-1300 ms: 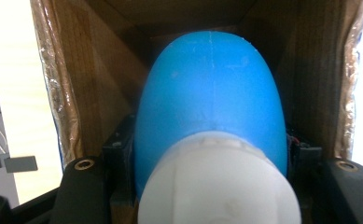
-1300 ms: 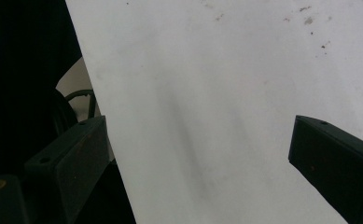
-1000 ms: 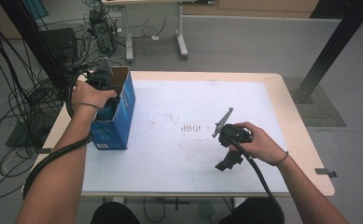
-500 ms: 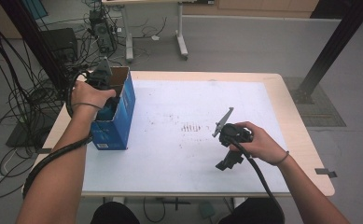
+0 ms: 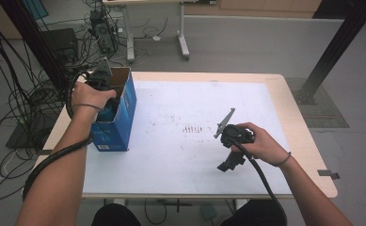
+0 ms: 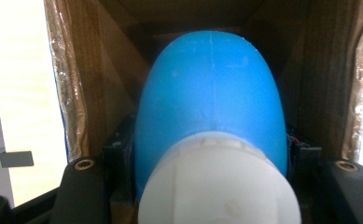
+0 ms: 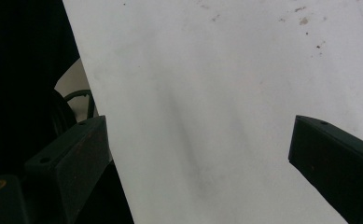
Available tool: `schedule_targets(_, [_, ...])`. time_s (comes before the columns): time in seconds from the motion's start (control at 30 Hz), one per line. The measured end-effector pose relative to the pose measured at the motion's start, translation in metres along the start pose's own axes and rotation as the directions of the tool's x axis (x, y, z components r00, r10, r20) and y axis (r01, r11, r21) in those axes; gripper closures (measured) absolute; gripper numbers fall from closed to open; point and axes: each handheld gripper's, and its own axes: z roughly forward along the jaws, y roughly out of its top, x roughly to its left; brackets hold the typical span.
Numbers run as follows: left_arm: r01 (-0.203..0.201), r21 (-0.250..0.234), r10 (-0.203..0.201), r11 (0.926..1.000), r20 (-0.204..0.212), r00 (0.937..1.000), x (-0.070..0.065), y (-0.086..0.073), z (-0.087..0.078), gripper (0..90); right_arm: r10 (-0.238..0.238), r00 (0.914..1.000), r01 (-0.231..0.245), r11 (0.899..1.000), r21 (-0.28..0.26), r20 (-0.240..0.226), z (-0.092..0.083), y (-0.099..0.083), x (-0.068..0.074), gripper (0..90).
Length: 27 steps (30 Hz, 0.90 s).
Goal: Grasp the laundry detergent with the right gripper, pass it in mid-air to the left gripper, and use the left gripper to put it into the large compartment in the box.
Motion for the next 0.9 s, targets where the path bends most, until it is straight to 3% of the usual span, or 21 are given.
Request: schedule_targets(0.9, [0.01,0.006,-0.01,0.9999,0.0,1.0,0.0007,0.0008,0.0001,37.5,0.005,1.0,-0.005,1.0,-0.002,-0.005,0.0006,-0.0002,-0.0006,5.2])
